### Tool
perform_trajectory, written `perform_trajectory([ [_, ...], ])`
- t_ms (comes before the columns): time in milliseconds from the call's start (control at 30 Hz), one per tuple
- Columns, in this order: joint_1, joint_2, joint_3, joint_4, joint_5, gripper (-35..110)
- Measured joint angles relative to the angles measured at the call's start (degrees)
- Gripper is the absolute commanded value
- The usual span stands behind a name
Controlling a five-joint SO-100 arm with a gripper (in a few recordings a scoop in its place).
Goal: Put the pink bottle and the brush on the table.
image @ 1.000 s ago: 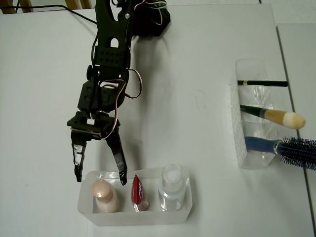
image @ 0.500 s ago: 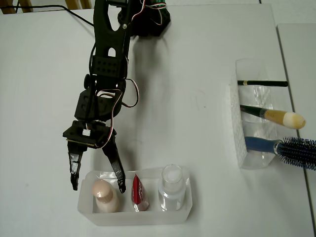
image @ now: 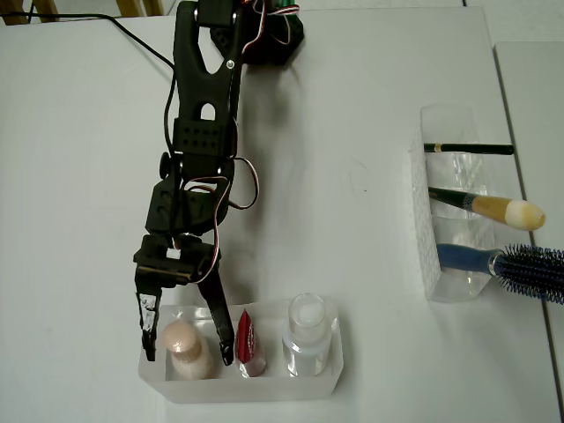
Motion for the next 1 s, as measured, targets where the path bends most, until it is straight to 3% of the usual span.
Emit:
perform_trajectory([
  [400,-0.35,-2.72,-1.58,0.0,-1.32,36],
  [1000,0.09,-4.04,-3.52,-0.88,-1.49,17],
])
